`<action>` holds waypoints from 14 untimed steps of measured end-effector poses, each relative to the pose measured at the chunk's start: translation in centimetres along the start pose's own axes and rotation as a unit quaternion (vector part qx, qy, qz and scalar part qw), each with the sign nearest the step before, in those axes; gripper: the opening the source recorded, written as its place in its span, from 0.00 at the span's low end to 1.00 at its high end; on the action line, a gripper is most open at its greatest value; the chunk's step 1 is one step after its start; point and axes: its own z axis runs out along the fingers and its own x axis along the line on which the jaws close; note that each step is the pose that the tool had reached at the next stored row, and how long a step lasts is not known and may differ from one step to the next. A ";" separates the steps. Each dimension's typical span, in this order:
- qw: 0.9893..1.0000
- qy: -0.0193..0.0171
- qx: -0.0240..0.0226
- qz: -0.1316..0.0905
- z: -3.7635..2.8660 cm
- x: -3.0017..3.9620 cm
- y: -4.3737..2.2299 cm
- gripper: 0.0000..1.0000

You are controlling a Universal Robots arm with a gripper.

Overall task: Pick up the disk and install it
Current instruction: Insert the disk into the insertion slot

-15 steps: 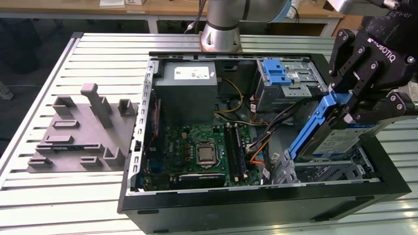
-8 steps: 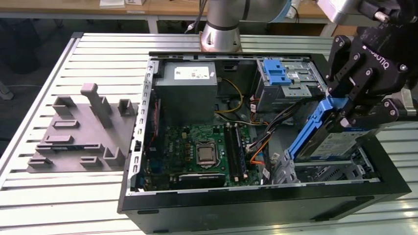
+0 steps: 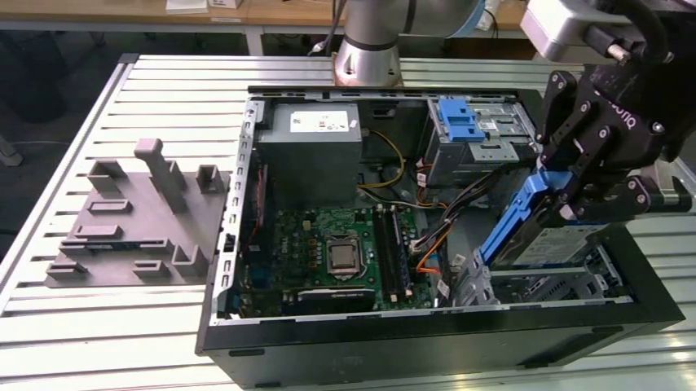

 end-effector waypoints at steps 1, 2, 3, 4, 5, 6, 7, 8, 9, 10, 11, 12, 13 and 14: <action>1.000 0.000 0.000 0.000 0.15 0.00 -0.01 0.36; 1.000 0.000 0.000 0.000 0.31 0.00 -0.01 0.36; 1.000 0.000 0.000 0.000 0.47 0.00 -0.01 0.36; 1.000 0.000 0.000 0.000 0.62 0.00 -0.02 0.36; 1.000 0.000 0.000 0.000 0.76 0.01 -0.02 0.36; 1.000 0.000 0.000 0.000 0.92 0.01 -0.03 0.36; 1.000 0.000 0.000 0.000 1.07 0.01 -0.03 0.36; 1.000 0.000 0.000 0.000 1.23 0.01 -0.03 0.36; 1.000 0.000 0.000 0.000 1.39 0.01 -0.04 0.36; 1.000 0.000 0.000 0.000 1.54 0.01 -0.04 0.36; 1.000 0.000 0.000 0.000 1.71 0.01 -0.05 0.36; 1.000 0.000 0.000 0.000 1.86 0.01 -0.05 0.36; 1.000 0.000 0.000 0.000 2.03 0.01 -0.06 0.36; 1.000 0.000 0.000 0.000 2.18 0.02 -0.06 0.36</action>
